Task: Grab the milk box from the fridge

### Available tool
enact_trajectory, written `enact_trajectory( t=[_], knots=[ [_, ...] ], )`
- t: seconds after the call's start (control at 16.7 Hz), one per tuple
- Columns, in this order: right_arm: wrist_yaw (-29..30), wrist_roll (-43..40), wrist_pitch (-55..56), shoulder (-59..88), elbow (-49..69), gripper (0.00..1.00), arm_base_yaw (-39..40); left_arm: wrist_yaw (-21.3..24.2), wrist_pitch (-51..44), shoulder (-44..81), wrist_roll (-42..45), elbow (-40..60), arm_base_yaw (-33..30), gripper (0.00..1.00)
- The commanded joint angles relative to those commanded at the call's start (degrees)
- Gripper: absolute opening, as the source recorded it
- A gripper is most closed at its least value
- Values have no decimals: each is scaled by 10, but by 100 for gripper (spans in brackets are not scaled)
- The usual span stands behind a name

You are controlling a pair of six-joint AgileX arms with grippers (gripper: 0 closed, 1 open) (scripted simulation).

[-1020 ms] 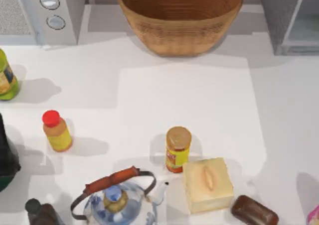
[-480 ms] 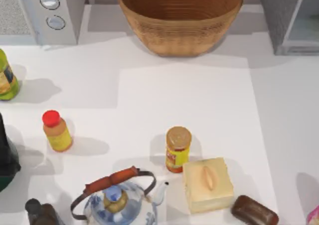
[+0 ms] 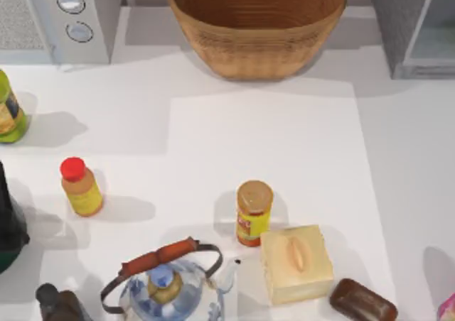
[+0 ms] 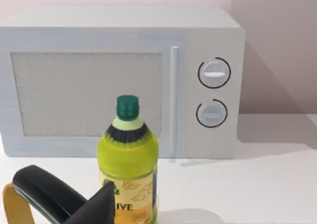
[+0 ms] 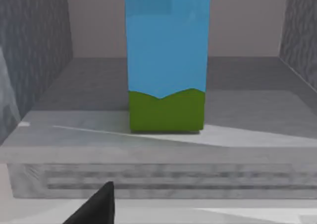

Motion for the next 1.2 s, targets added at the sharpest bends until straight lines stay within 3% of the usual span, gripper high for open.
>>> enact_trajectory(
  t=[0.6, 1.2],
  knots=[
    [144, -2, -208, 163, 384, 100, 137, 0, 0, 0, 0, 0, 0, 100],
    [166, -3, -252, 194, 443, 100, 157, 0, 0, 0, 0, 0, 0, 100]
  ],
)
